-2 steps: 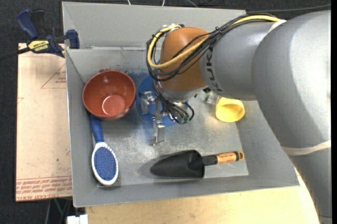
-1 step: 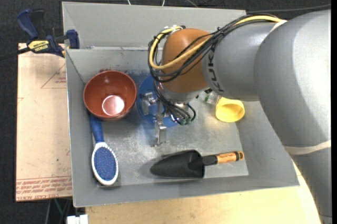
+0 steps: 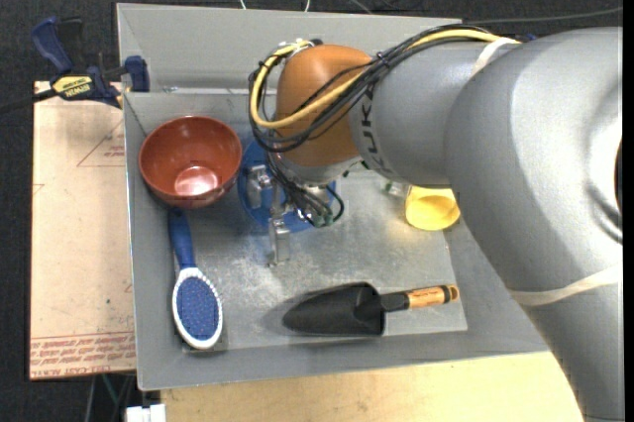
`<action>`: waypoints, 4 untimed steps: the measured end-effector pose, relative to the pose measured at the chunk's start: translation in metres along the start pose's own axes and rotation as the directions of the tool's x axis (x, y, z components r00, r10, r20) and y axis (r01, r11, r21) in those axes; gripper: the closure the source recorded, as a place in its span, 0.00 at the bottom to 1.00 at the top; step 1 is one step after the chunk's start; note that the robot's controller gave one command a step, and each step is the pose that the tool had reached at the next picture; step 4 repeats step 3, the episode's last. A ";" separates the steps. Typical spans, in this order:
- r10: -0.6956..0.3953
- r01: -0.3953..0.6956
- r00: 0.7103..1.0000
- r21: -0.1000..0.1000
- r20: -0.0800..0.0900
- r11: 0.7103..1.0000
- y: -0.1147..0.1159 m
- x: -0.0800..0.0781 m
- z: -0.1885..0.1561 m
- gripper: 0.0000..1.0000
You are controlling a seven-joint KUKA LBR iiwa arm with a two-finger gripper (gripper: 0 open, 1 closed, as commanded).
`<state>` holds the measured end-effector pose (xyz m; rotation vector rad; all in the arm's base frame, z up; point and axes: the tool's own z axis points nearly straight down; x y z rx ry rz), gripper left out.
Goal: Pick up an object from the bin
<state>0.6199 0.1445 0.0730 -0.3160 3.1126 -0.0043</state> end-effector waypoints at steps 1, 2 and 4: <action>-0.033 0.033 0.999 -0.003 -0.005 0.999 -0.032 0.010 0.002 0.00; 0.131 -0.131 0.991 -0.007 -0.006 0.991 -0.088 0.006 0.001 0.00; -0.015 0.015 1.000 -0.002 0.001 1.000 -0.031 0.009 -0.016 1.00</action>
Offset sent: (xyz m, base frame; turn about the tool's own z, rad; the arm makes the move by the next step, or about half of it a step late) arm 0.0125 -0.0875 -0.0004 0.1333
